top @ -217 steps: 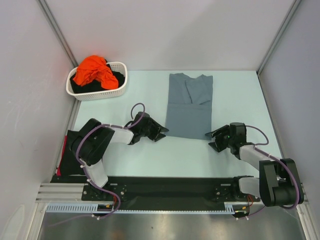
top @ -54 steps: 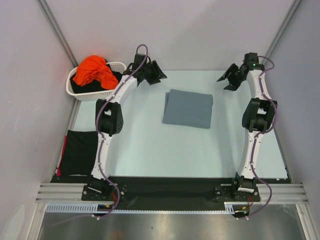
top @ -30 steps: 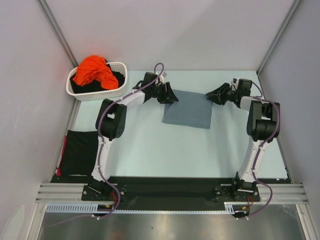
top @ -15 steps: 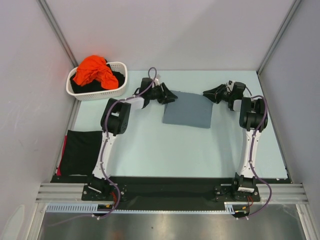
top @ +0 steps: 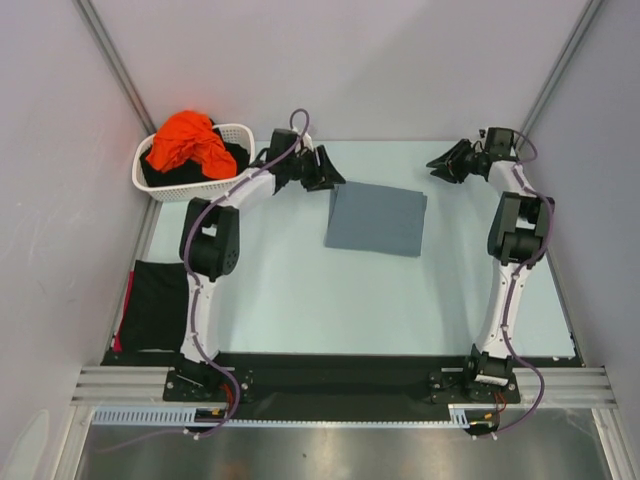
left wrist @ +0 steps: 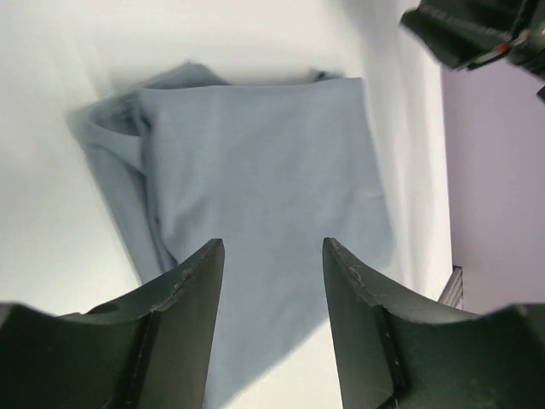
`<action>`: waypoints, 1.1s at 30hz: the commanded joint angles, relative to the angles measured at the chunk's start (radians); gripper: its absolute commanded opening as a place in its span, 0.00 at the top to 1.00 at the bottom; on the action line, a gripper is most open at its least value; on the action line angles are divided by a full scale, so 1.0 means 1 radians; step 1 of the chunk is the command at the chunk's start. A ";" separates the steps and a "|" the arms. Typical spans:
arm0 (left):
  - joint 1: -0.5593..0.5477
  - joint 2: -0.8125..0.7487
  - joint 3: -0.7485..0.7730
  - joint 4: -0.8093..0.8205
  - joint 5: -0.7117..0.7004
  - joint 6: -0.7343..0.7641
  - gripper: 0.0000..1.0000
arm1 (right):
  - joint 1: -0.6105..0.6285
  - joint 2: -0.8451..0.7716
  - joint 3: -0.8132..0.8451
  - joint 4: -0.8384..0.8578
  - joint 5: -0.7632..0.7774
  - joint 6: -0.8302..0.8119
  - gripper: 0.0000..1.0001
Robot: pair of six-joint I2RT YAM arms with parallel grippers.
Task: Fold and stack the t-shirts
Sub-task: Fold the tshirt
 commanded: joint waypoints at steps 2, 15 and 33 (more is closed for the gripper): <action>-0.033 -0.200 -0.038 -0.052 -0.006 0.050 0.44 | 0.037 -0.336 -0.250 -0.096 0.025 -0.108 0.58; -0.150 -0.118 -0.390 0.477 0.114 -0.295 0.48 | 0.159 -0.459 -0.828 0.325 -0.219 0.000 0.72; -0.128 -0.317 -0.468 0.167 0.006 -0.053 0.47 | 0.154 -0.621 -0.842 -0.019 -0.009 -0.212 0.74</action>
